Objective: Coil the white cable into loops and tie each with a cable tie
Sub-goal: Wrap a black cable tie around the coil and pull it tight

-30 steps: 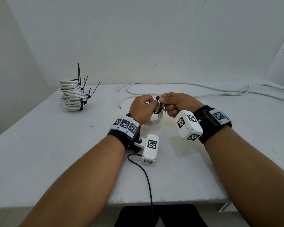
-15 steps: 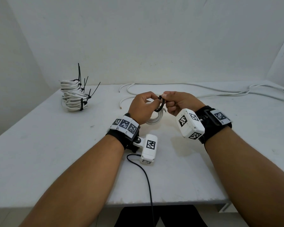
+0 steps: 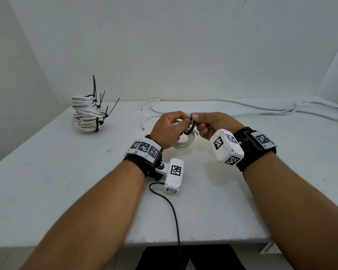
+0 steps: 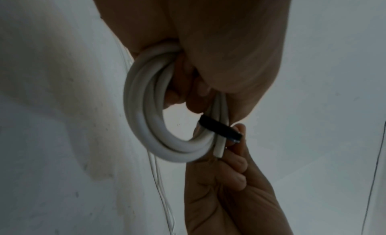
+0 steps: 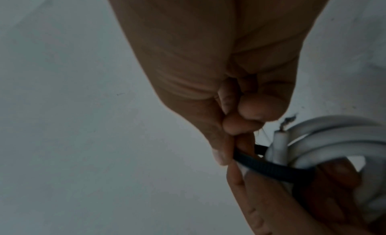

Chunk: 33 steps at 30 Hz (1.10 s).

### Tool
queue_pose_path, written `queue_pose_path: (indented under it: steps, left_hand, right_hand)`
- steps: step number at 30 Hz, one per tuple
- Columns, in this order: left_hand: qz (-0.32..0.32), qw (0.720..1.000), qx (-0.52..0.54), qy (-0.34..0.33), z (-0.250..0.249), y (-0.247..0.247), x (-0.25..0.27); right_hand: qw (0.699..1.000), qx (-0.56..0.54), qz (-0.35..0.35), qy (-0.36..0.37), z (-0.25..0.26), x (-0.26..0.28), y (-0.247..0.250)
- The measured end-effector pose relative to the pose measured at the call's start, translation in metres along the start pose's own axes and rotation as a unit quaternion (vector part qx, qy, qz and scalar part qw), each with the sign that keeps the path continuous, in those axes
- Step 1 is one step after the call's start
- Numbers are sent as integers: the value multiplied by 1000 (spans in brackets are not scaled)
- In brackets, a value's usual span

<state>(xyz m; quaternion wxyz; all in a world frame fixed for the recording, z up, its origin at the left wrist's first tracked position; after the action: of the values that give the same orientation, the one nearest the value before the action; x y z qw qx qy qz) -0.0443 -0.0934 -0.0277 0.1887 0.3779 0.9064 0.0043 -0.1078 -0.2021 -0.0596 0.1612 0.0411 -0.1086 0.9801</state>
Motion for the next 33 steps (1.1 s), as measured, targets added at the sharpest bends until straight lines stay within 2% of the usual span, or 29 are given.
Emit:
queue_pose_path:
  steps: [2,6,10,14,17,19,21,24,28,31,33]
  left_hand:
    - [8,1000,-4,-3,0,0,0]
    - [1,1000,-2,7,1,-1,0]
    - [22,1000,6,19,4,-9,2]
    - [56,998,8,9,-1,-17,4]
    - [54,997,47,13,-1,-22,5]
    - [25,997,69,16,0,-18,3]
    - [-8,998,66,11,1,-11,3]
    - [2,996,77,42,9,-11,3]
    - [58,990,71,109,20,-24,5]
    - [74,983,101,132,22,-26,6]
    - [84,980,116,135,23,-24,7]
  right_hand:
    - [1000,3,0,3,-1,1,-2]
    - [995,98,-16,16,3,7,-1]
    - [991,125,-42,23,10,9,5]
    - [966,210,-134,60,25,12,27]
    - [961,197,-175,88,32,15,37]
    - [969,158,-161,102,32,14,32]
    - [977,151,-111,97,28,11,18]
    - [976,191,-55,88,22,8,1]
    - [970,199,-91,105,25,6,8]
    - [969,191,-116,105,23,4,10]
    - [969,195,-108,106,24,3,4]
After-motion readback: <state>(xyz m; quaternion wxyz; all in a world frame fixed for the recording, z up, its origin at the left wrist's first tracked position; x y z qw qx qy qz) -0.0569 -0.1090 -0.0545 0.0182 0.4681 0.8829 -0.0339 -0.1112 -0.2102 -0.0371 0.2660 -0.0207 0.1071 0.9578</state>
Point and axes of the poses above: each hand's wrist, its own x-axis away from the middle knuckle, its own y-axis out of the back of the hand, z = x × y, the point moved 10 cm from there along -x, towards the middle knuckle, and after that the axes turned 7 degrees about x, right-handed, at the moved point
